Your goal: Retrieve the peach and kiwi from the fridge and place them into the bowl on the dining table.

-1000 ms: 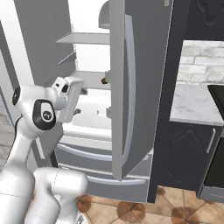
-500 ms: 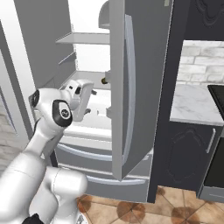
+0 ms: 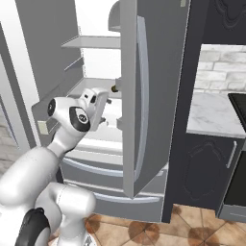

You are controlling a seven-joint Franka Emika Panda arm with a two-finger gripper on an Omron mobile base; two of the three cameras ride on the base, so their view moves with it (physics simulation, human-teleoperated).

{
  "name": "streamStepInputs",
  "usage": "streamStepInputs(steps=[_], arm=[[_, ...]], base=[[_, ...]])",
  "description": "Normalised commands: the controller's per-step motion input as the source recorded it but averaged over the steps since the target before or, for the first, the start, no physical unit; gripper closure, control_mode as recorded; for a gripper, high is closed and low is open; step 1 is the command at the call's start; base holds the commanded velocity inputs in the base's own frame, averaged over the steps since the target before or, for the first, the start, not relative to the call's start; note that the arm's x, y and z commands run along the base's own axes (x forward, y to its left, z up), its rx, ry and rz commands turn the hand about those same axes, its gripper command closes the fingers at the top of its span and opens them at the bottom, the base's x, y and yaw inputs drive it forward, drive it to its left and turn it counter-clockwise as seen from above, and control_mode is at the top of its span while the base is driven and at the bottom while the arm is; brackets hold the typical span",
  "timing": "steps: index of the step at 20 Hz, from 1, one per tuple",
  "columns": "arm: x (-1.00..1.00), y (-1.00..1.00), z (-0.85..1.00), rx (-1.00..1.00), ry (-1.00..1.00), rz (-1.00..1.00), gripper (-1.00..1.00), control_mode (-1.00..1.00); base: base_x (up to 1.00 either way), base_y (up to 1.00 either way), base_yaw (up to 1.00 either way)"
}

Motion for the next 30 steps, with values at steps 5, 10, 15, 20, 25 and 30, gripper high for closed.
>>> streamStepInputs(steps=[5,10,15,20,25,30], arm=[[0.0,-0.51,-0.03,0.0,0.0,-0.11,-1.0,-1.0],[-0.04,-0.55,0.0,0.0,0.0,-0.17,-1.0,-1.0],[-0.54,-0.9,0.0,0.0,0.0,-0.22,-1.0,-1.0],[-0.6,-1.0,-0.06,0.0,0.0,-0.26,-1.0,-1.0],[0.16,-1.0,-0.18,0.0,0.0,-0.15,-1.0,-1.0],[0.69,-1.0,-0.27,0.01,0.03,-0.02,-1.0,-1.0]], base=[[0.0,0.0,0.0],[0.0,0.0,0.0],[0.0,0.0,0.0],[0.0,0.0,0.0],[0.0,0.0,0.0],[0.0,0.0,0.0]])
